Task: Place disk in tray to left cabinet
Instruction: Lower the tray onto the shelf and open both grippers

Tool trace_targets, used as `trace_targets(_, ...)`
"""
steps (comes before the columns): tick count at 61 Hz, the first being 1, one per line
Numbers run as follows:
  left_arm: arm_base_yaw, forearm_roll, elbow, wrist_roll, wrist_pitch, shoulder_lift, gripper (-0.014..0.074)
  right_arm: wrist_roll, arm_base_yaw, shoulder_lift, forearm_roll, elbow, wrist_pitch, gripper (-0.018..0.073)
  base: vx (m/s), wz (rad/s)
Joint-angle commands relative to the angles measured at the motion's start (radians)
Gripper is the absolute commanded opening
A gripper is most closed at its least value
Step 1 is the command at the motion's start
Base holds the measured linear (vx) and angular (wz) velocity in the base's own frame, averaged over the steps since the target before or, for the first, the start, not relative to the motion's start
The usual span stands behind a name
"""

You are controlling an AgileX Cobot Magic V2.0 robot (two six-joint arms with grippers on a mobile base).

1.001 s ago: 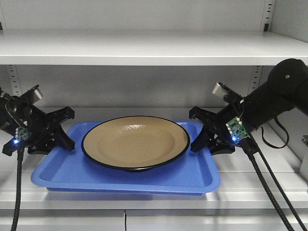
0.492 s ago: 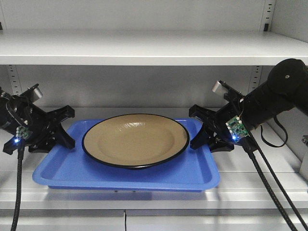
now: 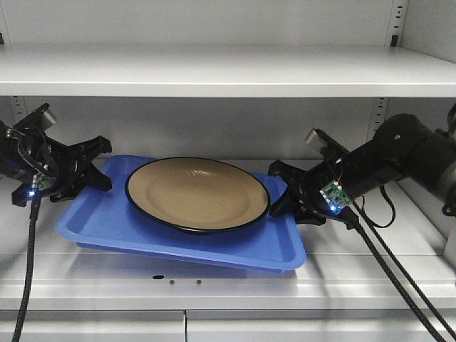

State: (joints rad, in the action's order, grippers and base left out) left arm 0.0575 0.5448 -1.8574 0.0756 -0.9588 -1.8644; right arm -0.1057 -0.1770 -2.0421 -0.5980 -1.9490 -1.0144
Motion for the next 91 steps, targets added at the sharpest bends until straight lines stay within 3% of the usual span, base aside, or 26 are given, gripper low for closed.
trace_targets(1, 0.039, 0.143, -0.038, 0.016, 0.048, 0.023, 0.0, 0.014, -0.032, 0.053, -0.167, -0.04, 0.093, 0.0012, 0.0, 0.0)
trace_targets(17, 0.039, 0.147, -0.038, 0.016, 0.057, -0.052, 0.0008, 0.014, -0.032, 0.014, -0.164, -0.04, 0.128, 0.002, 0.0, 0.0)
trace_targets(27, 0.039, 0.144, -0.038, 0.009, 0.067, -0.064, 0.0057, 0.014, -0.032, -0.002, -0.164, -0.04, 0.143, 0.005, 0.0, 0.0)
trace_targets(35, 0.039, 0.144, -0.038, -0.039, 0.098, -0.066, 0.0134, 0.042, -0.032, -0.006, -0.16, -0.04, 0.15, 0.0095, 0.0, 0.0)
trace_targets(47, 0.039, 0.143, -0.038, -0.041, 0.127, -0.066, 0.0294, 0.139, -0.032, -0.006, -0.135, -0.04, 0.181, 0.0208, 0.0, 0.0)
trace_targets(61, 0.038, 0.118, -0.038, -0.041, 0.161, -0.066, 0.0428, 0.106, -0.031, -0.006, -0.091, -0.04, 0.199, 0.0349, 0.0, 0.0)
trace_targets(82, 0.038, -0.02, -0.038, -0.04, 0.177, -0.062, 0.0447, 0.106, -0.001, 0.004, -0.033, -0.041, 0.223, 0.0413, 0.0, 0.0)
trace_targets(91, 0.038, -0.023, -0.038, -0.04, 0.192, -0.062, 0.0447, 0.106, 0.03, 0.013, -0.03, -0.041, 0.213, 0.0413, 0.0, 0.0)
